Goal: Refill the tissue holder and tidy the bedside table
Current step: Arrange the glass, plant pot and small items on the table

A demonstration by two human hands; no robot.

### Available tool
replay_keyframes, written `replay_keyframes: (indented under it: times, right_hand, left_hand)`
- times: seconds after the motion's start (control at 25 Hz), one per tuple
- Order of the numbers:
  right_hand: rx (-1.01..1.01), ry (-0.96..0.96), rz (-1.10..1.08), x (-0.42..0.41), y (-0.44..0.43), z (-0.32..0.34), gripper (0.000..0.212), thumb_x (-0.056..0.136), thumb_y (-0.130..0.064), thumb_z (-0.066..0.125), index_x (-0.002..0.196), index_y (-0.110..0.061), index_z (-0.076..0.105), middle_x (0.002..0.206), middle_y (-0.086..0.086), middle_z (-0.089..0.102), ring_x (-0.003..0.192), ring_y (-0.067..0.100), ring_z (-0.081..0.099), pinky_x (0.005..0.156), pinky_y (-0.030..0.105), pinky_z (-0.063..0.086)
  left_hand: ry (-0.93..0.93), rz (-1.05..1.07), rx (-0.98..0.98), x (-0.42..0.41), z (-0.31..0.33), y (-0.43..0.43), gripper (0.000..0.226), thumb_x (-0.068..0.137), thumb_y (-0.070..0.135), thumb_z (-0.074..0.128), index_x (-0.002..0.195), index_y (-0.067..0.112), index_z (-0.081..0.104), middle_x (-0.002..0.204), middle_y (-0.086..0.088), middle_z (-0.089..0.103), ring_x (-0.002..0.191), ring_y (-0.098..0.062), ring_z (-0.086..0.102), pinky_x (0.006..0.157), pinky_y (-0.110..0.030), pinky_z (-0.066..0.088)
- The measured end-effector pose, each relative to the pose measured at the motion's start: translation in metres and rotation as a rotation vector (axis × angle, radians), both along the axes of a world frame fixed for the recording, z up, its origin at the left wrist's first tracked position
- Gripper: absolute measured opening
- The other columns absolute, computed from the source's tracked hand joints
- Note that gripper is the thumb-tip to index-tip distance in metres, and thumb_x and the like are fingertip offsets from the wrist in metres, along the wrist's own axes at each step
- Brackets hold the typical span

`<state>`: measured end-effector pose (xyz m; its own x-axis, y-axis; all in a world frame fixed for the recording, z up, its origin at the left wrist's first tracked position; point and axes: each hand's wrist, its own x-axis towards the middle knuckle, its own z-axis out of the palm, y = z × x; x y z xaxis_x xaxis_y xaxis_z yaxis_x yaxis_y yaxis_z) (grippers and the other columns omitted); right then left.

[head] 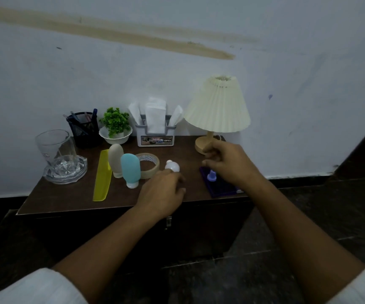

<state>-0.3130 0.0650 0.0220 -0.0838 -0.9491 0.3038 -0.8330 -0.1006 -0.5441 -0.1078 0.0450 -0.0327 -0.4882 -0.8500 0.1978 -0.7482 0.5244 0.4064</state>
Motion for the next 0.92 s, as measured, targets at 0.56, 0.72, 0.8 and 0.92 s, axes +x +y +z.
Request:
replay_keyframes:
  times: [0.56, 0.72, 0.8, 0.92]
  right_hand:
    - [0.315, 0.131, -0.599, -0.098, 0.028, -0.068, 0.015, 0.092, -0.025, 0.063, 0.101, -0.014, 0.069, 0.101, 0.009, 0.071, 0.089, 0.024, 0.063, 0.074, 0.032, 0.05]
    - [0.22, 0.058, -0.587, -0.101, 0.028, -0.058, 0.013, 0.09, -0.019, 0.063, 0.097, -0.015, 0.073, 0.095, 0.007, 0.072, 0.086, 0.023, 0.067, 0.074, 0.03, 0.05]
    - [0.081, -0.054, -0.504, -0.094, 0.03, -0.044, 0.011, 0.093, -0.021, 0.064, 0.093, -0.016, 0.073, 0.085, 0.002, 0.072, 0.078, 0.019, 0.068, 0.071, 0.029, 0.053]
    - [-0.062, -0.147, -0.303, -0.069, 0.036, -0.023, 0.021, 0.099, -0.031, 0.059, 0.09, -0.018, 0.073, 0.079, -0.005, 0.069, 0.074, 0.008, 0.064, 0.062, 0.023, 0.048]
  left_hand:
    - [0.299, 0.044, 0.063, -0.099, -0.025, -0.023, 0.024, 0.09, 0.036, 0.071, 0.113, 0.027, 0.069, 0.107, 0.006, 0.062, 0.093, -0.01, 0.059, 0.074, -0.027, 0.045]
    - [0.426, 0.063, 0.074, -0.1, -0.018, -0.027, 0.013, 0.09, 0.034, 0.071, 0.101, 0.027, 0.071, 0.094, 0.009, 0.064, 0.088, -0.009, 0.06, 0.073, -0.03, 0.051]
    - [0.475, 0.093, 0.066, -0.092, -0.01, -0.031, 0.013, 0.089, 0.037, 0.071, 0.097, 0.027, 0.072, 0.086, 0.01, 0.066, 0.084, -0.008, 0.061, 0.075, -0.033, 0.052]
    - [0.442, 0.144, 0.069, -0.075, 0.0, -0.034, 0.011, 0.087, 0.039, 0.072, 0.092, 0.029, 0.072, 0.078, 0.011, 0.065, 0.078, -0.007, 0.061, 0.074, -0.036, 0.054]
